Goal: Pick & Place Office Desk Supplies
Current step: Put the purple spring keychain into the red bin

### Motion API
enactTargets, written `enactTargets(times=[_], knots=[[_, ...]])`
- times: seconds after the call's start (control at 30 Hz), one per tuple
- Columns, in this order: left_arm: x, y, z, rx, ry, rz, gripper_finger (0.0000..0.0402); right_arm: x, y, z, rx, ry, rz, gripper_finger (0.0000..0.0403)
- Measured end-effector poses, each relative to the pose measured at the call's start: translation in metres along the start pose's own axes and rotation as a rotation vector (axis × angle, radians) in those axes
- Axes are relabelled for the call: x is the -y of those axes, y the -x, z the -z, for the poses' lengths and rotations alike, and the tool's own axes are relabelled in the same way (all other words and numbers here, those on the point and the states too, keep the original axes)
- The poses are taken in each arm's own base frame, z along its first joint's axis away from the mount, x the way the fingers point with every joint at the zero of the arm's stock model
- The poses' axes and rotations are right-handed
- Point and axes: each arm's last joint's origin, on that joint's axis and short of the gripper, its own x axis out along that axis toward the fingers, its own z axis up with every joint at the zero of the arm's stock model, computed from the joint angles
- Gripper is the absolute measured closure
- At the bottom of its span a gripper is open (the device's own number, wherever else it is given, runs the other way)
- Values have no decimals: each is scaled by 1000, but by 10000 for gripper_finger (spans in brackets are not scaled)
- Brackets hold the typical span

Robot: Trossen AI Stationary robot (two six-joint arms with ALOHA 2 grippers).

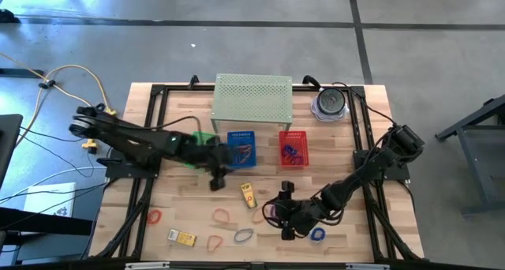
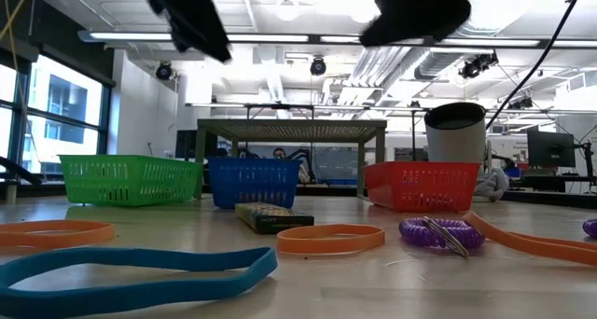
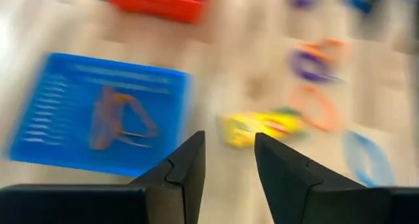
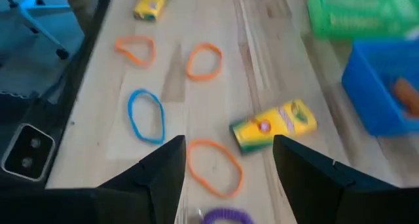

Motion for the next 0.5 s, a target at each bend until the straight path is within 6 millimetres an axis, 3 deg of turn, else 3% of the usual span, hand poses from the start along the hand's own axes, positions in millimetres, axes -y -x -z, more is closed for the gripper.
enactTargets(times=[0.27,0.5], knots=[[59,19,35,-116,-82,217,274,18,5,11,-226,-240,24,183],[95,20,64,-145,-197,236,274,23,22,24,-564,-464,-39,183]])
